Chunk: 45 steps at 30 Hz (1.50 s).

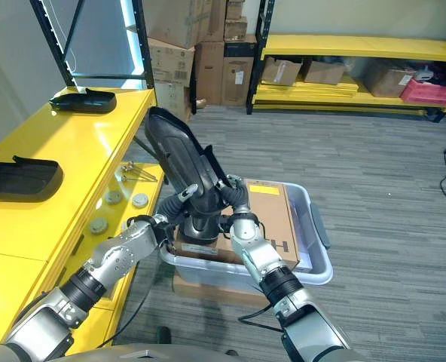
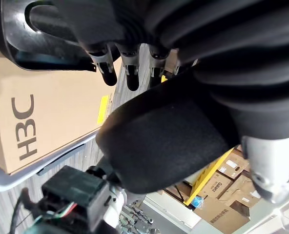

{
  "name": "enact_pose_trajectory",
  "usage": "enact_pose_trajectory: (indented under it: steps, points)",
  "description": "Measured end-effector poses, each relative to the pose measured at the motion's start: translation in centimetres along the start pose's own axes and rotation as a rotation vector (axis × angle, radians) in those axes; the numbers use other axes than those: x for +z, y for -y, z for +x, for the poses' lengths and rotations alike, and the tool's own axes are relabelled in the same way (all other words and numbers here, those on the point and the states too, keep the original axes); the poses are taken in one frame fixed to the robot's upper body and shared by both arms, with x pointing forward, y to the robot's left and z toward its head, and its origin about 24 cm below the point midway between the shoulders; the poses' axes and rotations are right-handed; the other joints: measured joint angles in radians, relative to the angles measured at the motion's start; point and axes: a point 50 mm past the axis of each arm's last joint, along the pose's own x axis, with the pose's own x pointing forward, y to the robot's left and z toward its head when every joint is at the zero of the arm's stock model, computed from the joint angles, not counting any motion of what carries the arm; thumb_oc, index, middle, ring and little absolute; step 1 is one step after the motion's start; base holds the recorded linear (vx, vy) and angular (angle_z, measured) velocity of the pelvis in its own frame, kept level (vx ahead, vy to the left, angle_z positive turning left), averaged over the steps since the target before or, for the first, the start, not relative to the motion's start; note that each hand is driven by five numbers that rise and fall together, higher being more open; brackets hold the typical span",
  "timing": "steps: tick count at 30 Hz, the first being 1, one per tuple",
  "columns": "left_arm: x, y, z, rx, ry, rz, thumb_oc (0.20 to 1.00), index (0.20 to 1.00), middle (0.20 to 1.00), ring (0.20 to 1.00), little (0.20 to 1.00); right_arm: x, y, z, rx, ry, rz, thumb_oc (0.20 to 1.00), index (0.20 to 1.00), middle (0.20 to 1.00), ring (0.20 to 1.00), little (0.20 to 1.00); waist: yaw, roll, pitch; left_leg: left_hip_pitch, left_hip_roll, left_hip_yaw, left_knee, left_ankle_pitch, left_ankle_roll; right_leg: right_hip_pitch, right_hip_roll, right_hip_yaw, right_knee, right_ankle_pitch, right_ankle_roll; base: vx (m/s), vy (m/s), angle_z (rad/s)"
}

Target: Move parts from the plastic box to the shelf.

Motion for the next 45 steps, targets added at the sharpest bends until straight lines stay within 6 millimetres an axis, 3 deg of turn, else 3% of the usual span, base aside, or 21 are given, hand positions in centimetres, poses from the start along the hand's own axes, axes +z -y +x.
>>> enact_pose_trajectory:
  steps: [1,3,4,5,12,27,28,45]
  points:
    - [0.0,0.0,0.0,0.003,0.000,0.014,1.000,1.000,1.000,1.000,1.000,0.0,0.0,0.0,0.000,-0.003,-0.001,0.200,0.200,0.200,0.200,0.200,0.000,0.000,0.000,0.000,0.000,0.000,0.000,0.000,0.000,0.000,0.000,0.000,0.000,0.000,0.000,0.00,0.000,0.00]
    - [0.0,0.0,0.0,0.009,0.009,0.041,0.545,0.545,0.545,0.545,0.545,0.0,0.0,0.0,0.001,-0.004,-0.002,0.200,0.200,0.200,0.200,0.200,0.000,0.000,0.000,0.000,0.000,0.000,0.000,0.000,0.000,0.000,0.000,-0.001,0.000,0.000,0.000,0.00,0.000,0.00]
    - [0.0,0.0,0.0,0.011,0.014,0.051,0.482,0.482,0.482,0.482,0.482,0.0,0.0,0.0,0.000,-0.004,-0.002,0.200,0.200,0.200,0.200,0.200,0.000,0.000,0.000,0.001,0.000,0.000,0.000,0.000,0.000,0.000,0.000,-0.001,0.000,0.000,0.000,0.00,0.000,0.00]
    - [0.1,-0.1,0.0,0.017,0.023,0.069,0.200,0.200,0.200,0.200,0.200,0.0,0.0,0.0,-0.002,-0.003,-0.003,0.200,0.200,0.200,0.200,0.200,0.000,0.000,0.000,0.001,0.000,0.000,0.000,0.000,0.000,0.001,0.000,-0.004,0.000,0.000,0.000,0.00,0.000,0.00]
    - [0.4,-1.5,-0.4,0.073,0.037,0.209,0.200,0.200,0.200,0.200,0.200,0.0,0.3,0.0,-0.007,0.001,-0.009,0.200,0.200,0.200,0.200,0.200,0.001,0.000,0.000,0.005,0.001,0.000,0.000,0.000,0.000,0.005,0.000,-0.009,-0.002,-0.001,0.001,0.00,0.000,0.00]
    - [0.5,-2.3,-0.7,0.121,0.039,0.221,0.200,0.200,0.200,0.200,0.200,-0.1,-0.1,-0.1,0.009,-0.002,-0.013,0.200,0.200,0.200,0.200,0.200,0.003,-0.001,0.000,0.007,0.000,-0.001,0.000,0.001,-0.002,0.006,-0.001,-0.012,-0.003,0.000,0.001,0.00,0.000,0.00]
    - [0.4,-2.3,-0.7,0.125,0.041,0.218,0.200,0.200,0.200,0.200,0.200,-0.1,-0.1,-0.1,0.009,-0.002,-0.013,1.000,1.000,1.000,1.000,1.000,0.003,-0.001,0.000,0.007,0.000,-0.001,0.000,0.001,-0.002,0.006,-0.001,-0.013,-0.003,0.000,0.001,0.00,0.000,0.00]
    - [1.1,-3.4,-1.4,0.202,0.126,0.278,0.200,0.200,0.200,0.200,0.200,-0.1,-1.5,-0.3,0.027,-0.051,0.153,1.000,1.000,1.000,1.000,1.000,0.010,-0.010,0.002,0.007,0.000,-0.002,0.000,0.001,-0.002,0.007,-0.002,-0.015,-0.003,-0.001,0.001,0.00,0.000,0.00]
